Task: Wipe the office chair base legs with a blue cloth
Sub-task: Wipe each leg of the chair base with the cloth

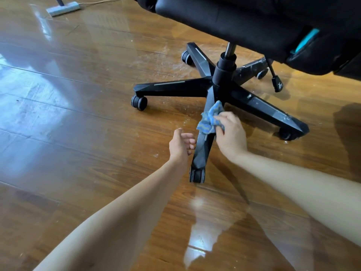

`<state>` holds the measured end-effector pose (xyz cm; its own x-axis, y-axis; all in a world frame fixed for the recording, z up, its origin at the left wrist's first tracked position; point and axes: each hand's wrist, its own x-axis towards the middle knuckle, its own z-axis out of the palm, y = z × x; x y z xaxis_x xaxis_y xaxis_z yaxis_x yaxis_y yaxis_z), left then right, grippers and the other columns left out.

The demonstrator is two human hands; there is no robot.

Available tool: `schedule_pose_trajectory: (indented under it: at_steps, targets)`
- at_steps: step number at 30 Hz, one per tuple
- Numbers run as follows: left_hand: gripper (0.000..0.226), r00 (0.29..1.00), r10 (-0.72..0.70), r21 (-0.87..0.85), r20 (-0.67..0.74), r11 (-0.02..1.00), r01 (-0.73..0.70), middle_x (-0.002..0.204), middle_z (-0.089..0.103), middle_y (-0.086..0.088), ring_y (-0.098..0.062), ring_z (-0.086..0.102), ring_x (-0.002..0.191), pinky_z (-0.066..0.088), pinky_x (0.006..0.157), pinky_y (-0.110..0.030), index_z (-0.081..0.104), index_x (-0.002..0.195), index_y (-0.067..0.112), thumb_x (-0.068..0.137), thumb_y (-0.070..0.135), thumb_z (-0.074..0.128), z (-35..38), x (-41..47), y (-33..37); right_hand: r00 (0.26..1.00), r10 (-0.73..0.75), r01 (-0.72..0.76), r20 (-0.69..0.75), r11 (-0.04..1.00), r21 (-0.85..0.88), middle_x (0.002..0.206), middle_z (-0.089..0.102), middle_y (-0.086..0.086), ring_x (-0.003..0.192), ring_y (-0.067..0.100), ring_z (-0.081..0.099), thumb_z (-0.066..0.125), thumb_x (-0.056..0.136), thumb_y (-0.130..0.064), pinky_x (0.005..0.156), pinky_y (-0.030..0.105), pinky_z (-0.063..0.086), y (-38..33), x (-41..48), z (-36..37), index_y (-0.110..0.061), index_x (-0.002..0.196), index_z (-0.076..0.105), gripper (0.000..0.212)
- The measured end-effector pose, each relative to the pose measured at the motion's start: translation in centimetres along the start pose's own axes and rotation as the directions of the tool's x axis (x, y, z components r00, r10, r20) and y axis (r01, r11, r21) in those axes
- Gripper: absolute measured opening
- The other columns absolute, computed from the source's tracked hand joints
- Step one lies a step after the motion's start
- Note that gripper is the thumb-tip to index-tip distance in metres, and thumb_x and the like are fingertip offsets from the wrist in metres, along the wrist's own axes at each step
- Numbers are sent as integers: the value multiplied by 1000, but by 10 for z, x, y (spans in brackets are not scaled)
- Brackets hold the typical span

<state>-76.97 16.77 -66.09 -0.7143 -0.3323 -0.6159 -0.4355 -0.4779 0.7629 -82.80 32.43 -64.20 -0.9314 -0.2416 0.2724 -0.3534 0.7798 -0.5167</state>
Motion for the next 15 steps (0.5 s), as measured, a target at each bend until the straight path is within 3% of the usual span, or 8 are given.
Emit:
schedule_pose_trajectory:
  at_steps: [4,8,11,15]
  targets:
    - [49,1000,-15,9,-20,1000,15,74,69,-6,-13,55,50,39,53,-25,71,94,8,110,38,36,-4,-2,3,998,46,-47,-49,999,-14,125,57,1,112,23,55,54,96,-2,88,30,48,-11,13,1,-10,122,66,30]
    - [47,1000,-11,14,-23,1000,11,73,67,-2,-12,55,53,41,52,-23,70,99,8,110,39,37,-6,1,5,988,-153,154,20,988,-22,115,49,1,105,20,47,51,91,3,87,29,45,-24,-60,6,-7,113,61,26]
    - [46,1000,-7,49,2,999,6,72,64,0,-13,52,60,41,60,-26,71,95,10,109,41,41,-3,3,5,950,-291,292,117,956,2,109,49,5,99,25,47,48,91,1,87,35,45,-26,-107,7,-2,113,62,26]
    - [46,1000,7,82,13,997,-8,87,70,-8,-23,62,79,51,78,-38,73,95,10,106,44,43,0,4,6,908,-388,398,159,916,-38,105,50,1,93,21,46,59,92,-1,82,34,45,-19,-74,4,-7,111,68,21]
